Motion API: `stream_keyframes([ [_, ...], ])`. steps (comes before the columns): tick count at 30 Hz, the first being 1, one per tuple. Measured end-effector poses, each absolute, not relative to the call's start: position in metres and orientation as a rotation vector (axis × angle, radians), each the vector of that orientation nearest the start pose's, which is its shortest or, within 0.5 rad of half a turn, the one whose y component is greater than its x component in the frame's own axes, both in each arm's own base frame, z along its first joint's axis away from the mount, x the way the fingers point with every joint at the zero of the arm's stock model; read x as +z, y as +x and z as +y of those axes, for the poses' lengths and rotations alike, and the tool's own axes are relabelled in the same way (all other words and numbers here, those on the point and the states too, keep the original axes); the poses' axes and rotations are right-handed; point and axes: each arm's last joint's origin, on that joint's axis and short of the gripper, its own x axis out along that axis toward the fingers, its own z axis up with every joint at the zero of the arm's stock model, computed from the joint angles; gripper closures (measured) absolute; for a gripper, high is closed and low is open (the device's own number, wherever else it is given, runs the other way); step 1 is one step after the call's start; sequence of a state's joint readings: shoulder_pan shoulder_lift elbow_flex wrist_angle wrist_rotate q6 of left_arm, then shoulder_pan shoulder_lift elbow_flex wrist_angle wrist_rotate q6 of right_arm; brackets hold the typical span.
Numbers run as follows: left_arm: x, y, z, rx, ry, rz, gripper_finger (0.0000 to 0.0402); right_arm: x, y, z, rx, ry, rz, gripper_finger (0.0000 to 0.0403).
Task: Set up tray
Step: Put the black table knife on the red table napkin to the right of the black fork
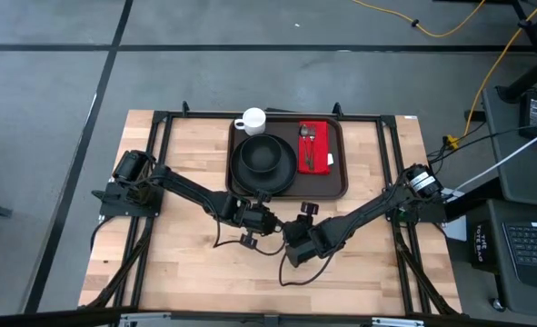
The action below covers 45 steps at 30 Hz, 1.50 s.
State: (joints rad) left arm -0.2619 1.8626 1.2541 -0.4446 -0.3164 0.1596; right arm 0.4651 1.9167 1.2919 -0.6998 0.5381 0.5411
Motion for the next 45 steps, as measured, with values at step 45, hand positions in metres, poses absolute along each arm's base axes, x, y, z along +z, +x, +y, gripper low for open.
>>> stream_keyframes([
  [45,0.1841,0.3699,-0.0901,-0.022,0.415,0.99,0.0333,0.1665,0.3335,0.1514,-0.337,-0.135,1.104,0.036],
])
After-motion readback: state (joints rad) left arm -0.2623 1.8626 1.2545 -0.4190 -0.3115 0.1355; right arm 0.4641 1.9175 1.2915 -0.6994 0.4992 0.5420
